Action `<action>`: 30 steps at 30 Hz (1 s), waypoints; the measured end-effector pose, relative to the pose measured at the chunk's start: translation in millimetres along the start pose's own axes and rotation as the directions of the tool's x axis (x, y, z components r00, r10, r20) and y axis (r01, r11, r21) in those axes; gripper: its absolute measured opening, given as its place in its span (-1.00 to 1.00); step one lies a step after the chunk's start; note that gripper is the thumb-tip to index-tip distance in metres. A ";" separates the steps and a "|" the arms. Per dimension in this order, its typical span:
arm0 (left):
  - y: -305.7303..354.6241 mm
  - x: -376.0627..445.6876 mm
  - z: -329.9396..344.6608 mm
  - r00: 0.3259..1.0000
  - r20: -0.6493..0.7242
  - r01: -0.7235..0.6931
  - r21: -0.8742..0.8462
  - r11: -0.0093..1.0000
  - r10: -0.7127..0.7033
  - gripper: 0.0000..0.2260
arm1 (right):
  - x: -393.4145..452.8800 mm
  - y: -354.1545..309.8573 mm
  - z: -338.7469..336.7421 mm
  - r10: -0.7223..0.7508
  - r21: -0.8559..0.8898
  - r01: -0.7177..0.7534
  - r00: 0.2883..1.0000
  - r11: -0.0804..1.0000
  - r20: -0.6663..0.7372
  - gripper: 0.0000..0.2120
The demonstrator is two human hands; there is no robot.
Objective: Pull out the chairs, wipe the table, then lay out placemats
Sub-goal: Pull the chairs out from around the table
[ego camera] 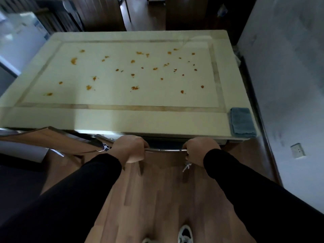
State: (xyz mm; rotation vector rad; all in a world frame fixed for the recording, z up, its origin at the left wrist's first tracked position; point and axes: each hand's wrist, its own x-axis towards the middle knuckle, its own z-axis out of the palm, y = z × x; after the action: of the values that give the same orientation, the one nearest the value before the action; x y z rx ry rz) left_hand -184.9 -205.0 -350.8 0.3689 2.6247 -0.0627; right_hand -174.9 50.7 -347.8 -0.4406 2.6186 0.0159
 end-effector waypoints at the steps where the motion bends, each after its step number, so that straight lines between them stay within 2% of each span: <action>1: -0.2 2.7 -2.9 1.000 -0.002 0.005 -0.008 1.000 -0.005 -0.71 | 3.4 2.4 -2.4 -0.003 -0.005 0.003 1.000 1.000 -0.007 -0.75; 9: -0.3 24.6 -17.9 0.999 0.021 0.035 -0.004 0.999 -0.035 -0.62 | 27.4 19.3 -13.2 -0.031 -0.021 0.031 0.999 0.999 -0.009 -0.71; 15: -1.3 37.8 -25.8 0.999 0.020 0.037 -0.007 0.999 -0.037 -0.69 | 40.5 25.9 -23.1 -0.024 -0.019 0.024 1.000 1.000 0.002 -0.73; 24: 1.6 37.0 -33.4 0.997 0.064 0.039 -0.007 0.999 -0.038 -0.61 | 40.9 26.3 -26.4 -0.012 -0.006 0.013 0.999 1.000 0.040 -0.75; 27: 6.5 39.1 -40.9 0.967 0.244 0.074 -0.015 0.997 -0.068 -0.56 | 38.8 29.1 -24.1 -0.023 0.040 0.021 0.999 0.999 0.049 -0.73; 30: 24.0 48.6 -68.2 0.845 0.531 0.041 0.052 0.998 -0.062 -0.56 | 32.2 38.2 -29.1 -0.048 0.168 0.044 0.999 0.985 0.021 -0.58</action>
State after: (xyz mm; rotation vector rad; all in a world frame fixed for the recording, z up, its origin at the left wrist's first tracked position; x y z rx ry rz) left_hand -250.9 -162.4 -313.2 0.2476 2.0794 -0.2046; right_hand -227.0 74.5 -339.5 -0.4380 2.5581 -0.2113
